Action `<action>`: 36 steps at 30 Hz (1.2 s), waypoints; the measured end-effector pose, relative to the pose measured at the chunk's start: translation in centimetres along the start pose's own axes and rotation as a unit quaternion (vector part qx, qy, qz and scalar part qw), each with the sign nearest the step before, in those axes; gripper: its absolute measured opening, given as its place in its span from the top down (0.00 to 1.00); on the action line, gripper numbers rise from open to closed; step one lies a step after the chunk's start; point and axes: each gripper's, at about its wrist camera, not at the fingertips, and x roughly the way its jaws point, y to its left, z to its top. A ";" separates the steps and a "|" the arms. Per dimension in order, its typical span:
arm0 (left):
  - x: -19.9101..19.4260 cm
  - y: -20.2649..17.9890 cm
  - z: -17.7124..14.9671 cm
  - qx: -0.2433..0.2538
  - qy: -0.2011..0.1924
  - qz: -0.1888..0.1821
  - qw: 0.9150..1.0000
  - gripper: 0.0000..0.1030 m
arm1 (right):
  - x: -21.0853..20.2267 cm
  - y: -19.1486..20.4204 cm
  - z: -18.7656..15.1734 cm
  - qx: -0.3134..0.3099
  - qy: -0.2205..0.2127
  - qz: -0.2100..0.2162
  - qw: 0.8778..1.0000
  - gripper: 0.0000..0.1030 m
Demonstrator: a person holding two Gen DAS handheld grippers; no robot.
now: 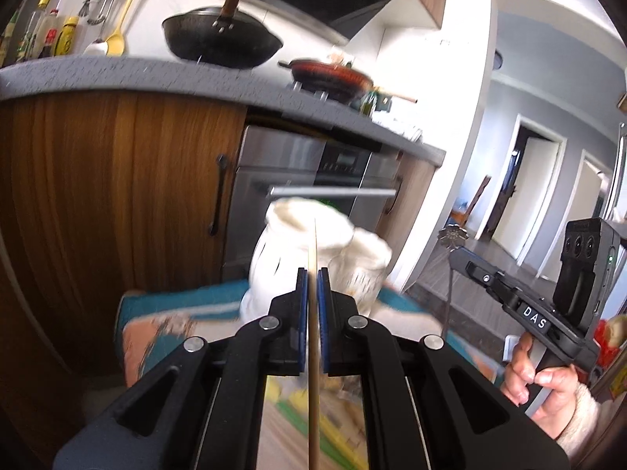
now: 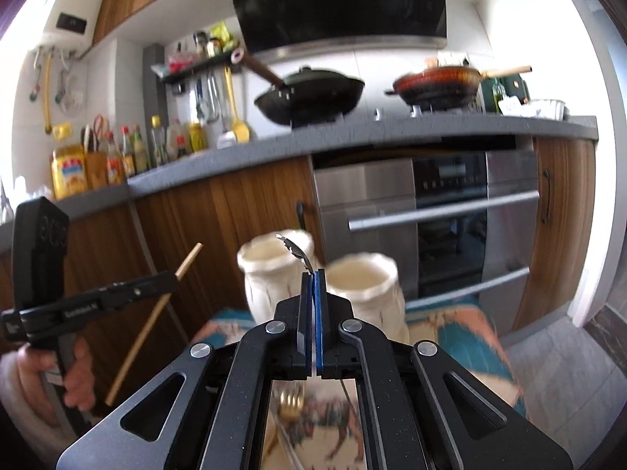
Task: Organize utensils
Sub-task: 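Lift and carry the chopstick with the left tool while the right tool carries the spoon to the holder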
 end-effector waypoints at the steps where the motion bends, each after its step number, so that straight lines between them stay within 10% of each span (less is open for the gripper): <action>1: 0.3 -0.2 0.7 0.002 -0.006 -0.001 1.000 0.95 | 0.3 -0.1 0.7 0.001 -0.006 0.002 1.000 0.98; 19: 9.7 -2.8 12.8 0.036 -0.125 0.008 0.992 0.95 | 7.1 -6.6 8.9 0.123 -0.115 0.066 0.984 0.98; 36: 9.7 -1.0 7.0 0.044 -0.100 0.034 0.993 0.95 | 11.3 -7.7 4.0 0.129 -0.015 0.053 0.990 0.98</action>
